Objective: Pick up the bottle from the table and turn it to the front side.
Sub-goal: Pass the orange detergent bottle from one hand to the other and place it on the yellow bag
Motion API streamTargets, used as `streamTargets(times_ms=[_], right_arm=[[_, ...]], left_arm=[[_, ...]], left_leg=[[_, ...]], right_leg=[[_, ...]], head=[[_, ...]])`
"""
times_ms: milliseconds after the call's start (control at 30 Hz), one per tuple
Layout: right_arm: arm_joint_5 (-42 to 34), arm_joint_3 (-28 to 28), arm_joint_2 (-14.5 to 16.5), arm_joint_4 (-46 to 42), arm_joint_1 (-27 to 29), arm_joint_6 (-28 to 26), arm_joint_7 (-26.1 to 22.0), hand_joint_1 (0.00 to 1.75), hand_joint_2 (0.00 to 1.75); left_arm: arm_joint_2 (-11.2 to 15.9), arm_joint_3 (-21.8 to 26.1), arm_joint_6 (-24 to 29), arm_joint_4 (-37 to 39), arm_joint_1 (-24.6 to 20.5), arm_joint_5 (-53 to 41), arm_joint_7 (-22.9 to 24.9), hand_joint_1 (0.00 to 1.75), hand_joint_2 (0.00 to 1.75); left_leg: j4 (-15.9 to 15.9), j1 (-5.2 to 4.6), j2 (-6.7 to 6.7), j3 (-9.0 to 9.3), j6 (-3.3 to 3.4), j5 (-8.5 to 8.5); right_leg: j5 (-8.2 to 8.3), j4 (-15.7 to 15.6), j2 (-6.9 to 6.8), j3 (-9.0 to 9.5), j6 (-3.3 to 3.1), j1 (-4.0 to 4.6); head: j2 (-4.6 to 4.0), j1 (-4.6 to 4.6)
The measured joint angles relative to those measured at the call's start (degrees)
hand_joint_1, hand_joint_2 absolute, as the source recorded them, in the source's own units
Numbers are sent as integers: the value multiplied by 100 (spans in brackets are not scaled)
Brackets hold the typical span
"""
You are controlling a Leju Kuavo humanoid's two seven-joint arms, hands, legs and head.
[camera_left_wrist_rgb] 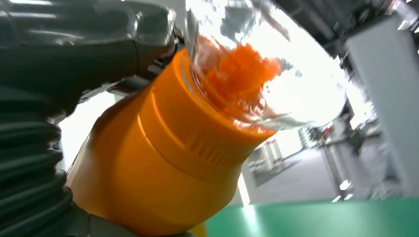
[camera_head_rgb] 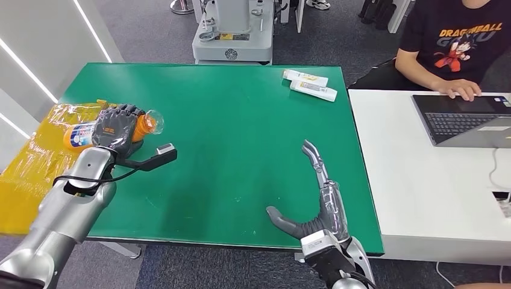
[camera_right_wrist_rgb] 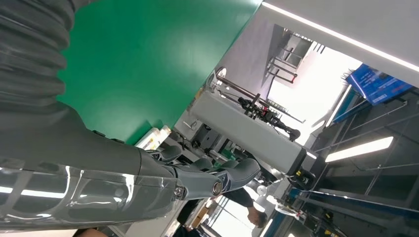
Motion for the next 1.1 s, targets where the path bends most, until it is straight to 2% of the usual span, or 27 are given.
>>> streamTargets(times_ms=[300,567,1100], right_arm=[[-77,0,21,0,8,101,10,0,175],[-145,0,73,0,6,158,60,0,175],[-316,3,83,56,-56,476,6,0,175]], left_arm=[[27,81,138,743,8,-318,281,175,175],[119,331,591,1132,223,-472,365,175,175],[149,801,861,1459,726,-902,579,175,175]], left_leg=[[-2,1,0,-2,-1,0],[-2,1,0,-3,-1,0],[-2,2,-2,-4,-1,0]], right_leg=[[0,2,0,0,0,1],[-1,2,-1,1,0,1],[-1,1,-2,0,0,1]], head=[[0,0],[0,-1],[0,1]])
